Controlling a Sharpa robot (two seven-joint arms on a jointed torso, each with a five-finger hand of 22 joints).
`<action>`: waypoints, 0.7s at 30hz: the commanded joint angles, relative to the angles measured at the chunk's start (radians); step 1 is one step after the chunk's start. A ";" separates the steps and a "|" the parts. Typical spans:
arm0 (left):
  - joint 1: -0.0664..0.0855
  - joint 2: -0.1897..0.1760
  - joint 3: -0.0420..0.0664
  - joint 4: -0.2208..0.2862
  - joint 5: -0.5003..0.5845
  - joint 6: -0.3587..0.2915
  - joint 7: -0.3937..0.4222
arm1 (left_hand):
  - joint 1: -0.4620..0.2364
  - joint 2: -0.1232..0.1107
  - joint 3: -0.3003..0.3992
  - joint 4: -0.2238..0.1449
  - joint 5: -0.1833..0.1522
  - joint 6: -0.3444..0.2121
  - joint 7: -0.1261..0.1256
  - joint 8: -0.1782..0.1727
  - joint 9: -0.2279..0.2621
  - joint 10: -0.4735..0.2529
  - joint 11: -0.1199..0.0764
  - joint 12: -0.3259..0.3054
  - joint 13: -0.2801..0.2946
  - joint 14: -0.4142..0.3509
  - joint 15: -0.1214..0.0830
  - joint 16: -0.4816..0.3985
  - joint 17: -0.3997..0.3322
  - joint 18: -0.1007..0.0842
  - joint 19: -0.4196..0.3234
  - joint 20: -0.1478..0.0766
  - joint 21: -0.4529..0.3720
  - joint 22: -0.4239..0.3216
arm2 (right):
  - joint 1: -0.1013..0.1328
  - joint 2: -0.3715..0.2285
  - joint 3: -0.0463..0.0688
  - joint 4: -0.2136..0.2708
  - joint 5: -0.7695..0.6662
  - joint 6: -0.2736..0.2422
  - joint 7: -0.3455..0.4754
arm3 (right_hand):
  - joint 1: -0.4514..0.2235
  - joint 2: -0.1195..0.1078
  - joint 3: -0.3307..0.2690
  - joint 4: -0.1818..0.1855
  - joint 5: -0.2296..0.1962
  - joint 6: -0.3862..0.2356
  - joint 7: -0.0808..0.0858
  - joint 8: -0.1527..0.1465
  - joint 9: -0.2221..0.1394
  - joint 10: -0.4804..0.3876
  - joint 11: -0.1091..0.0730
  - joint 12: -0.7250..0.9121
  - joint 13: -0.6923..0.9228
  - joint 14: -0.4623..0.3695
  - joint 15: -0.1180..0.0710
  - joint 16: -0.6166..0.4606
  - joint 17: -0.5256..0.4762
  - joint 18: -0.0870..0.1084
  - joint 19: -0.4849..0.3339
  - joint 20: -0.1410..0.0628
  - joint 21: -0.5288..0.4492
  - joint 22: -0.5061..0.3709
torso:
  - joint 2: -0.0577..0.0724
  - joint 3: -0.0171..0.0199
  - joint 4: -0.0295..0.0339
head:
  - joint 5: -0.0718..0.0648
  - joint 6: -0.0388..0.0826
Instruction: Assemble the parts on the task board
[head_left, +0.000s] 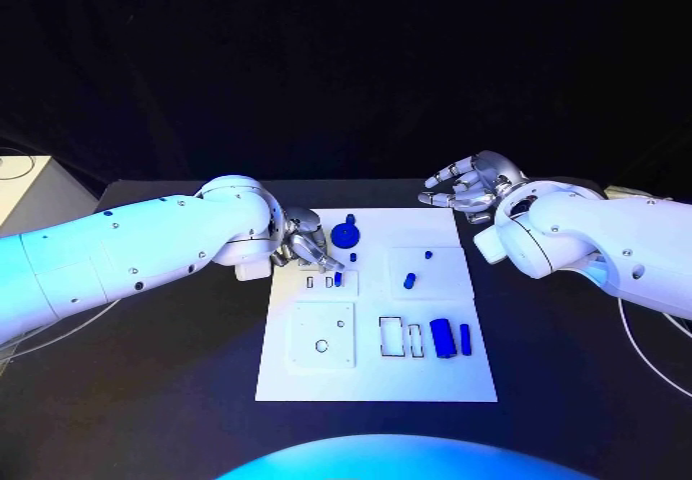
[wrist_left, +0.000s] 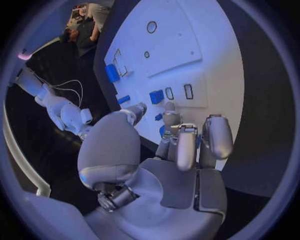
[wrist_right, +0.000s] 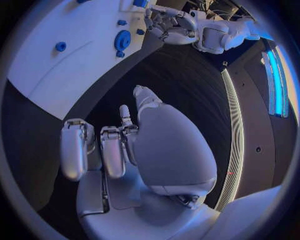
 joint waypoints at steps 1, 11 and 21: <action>0.002 0.011 -0.001 -0.001 -0.024 0.046 -0.017 | -0.010 0.000 -0.012 0.003 -0.003 -0.006 -0.003 0.007 0.003 0.000 -0.003 0.006 0.001 0.064 -0.007 0.005 0.147 -0.021 0.004 -0.001 0.006 0.002 | 0.001 0.001 0.000 0.000 0.001 0.022 -0.008 | 0.003 -0.007 0.008 0.001 0.007 -0.007 0.003 0.002 -0.002 -0.008 -0.001 0.000 0.147 0.082 -0.006 -0.004 0.177 0.020 0.014 -0.002 -0.006 0.119 | 0.002 -0.0019 -0.0007 | -0.003 -0.004; 0.002 0.030 -0.006 -0.006 -0.016 0.066 -0.019 | -0.013 0.005 -0.038 0.015 -0.003 -0.004 -0.006 0.013 0.015 0.000 -0.005 0.009 0.004 0.063 -0.007 0.005 0.147 -0.021 0.006 -0.001 0.008 0.006 | 0.001 0.001 0.000 -0.003 -0.002 0.029 -0.019 | 0.000 -0.008 0.009 0.002 0.007 -0.010 0.004 0.002 -0.002 -0.010 0.000 -0.002 0.145 0.082 -0.006 -0.004 0.176 0.021 0.013 -0.002 -0.008 0.118 | 0.005 0.0000 -0.0025 | -0.005 -0.008; 0.002 0.038 -0.008 -0.011 -0.015 0.072 -0.020 | 0.004 0.016 -0.047 0.011 -0.002 -0.001 -0.008 0.022 0.029 -0.001 -0.007 0.012 0.006 0.063 -0.009 0.005 0.148 -0.021 0.006 -0.002 0.008 0.006 | 0.001 0.003 0.000 -0.006 -0.002 0.037 -0.028 | -0.002 -0.008 0.010 0.003 0.006 -0.011 0.004 0.002 -0.002 -0.010 0.000 -0.002 0.145 0.082 -0.005 -0.004 0.176 0.021 0.013 -0.001 -0.009 0.117 | 0.004 0.0000 -0.0026 | -0.006 -0.014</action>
